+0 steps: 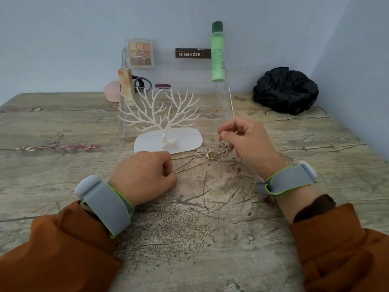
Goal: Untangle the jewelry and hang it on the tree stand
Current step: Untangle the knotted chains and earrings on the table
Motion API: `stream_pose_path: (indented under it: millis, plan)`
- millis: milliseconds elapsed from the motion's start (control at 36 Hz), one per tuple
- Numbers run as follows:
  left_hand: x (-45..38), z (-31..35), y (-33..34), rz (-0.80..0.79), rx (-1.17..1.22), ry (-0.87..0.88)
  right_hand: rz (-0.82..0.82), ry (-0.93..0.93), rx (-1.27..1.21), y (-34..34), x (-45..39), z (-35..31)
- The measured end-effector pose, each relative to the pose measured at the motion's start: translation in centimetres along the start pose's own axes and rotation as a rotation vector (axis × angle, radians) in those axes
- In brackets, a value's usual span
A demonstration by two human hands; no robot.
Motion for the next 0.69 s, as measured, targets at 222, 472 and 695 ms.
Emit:
stream_pose_path:
  millis: [222,472,695]
  plan:
    - [0.1,0.2,0.0,0.081,0.042,0.042,-0.25,-0.117,0.411,1.3,0.3,0.5]
    - [0.1,1.3,0.9,0.009,0.144,0.28,-0.308,-0.153,0.446,1.5,0.6,0.0]
    - [-0.2,1.0,0.8,0.007,0.164,0.221,-0.265,-0.099,0.346,1.4,0.4,0.5]
Point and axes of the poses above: each hand's wrist, its own x-axis away from the middle knuckle, its own y-axis out of the palm, z = x × y, the point moved 2 cm from there along -x, towards the middle knuckle, and after that the axes turned 10 degrees about x, right-handed, at the moved point
